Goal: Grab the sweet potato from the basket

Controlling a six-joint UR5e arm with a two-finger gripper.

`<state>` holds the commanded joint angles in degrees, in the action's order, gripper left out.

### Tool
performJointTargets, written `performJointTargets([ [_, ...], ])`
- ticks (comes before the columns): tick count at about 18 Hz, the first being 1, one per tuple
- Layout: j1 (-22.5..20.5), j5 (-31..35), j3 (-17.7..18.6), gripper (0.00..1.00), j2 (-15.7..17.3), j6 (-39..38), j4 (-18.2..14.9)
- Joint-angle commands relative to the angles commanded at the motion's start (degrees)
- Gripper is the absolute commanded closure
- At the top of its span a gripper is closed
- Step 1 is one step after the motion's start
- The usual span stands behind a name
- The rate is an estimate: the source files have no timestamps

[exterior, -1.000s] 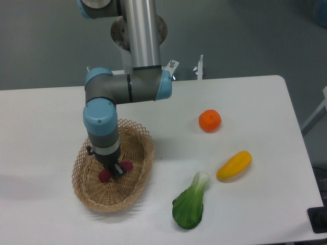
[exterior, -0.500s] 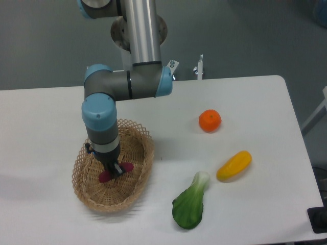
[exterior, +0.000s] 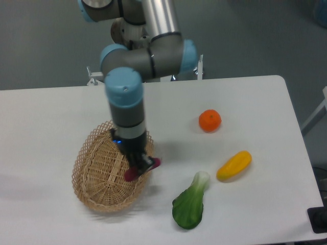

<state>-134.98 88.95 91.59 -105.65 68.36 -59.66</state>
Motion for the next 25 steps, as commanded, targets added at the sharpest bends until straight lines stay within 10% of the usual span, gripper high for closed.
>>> performJointTargets([
  [10, -12.85, -0.26, 0.08, 0.74, 2.21, 19.96, -4.68],
  [25, -15.31, -9.93, 0.43, 0.74, 2.21, 14.43, -3.88],
])
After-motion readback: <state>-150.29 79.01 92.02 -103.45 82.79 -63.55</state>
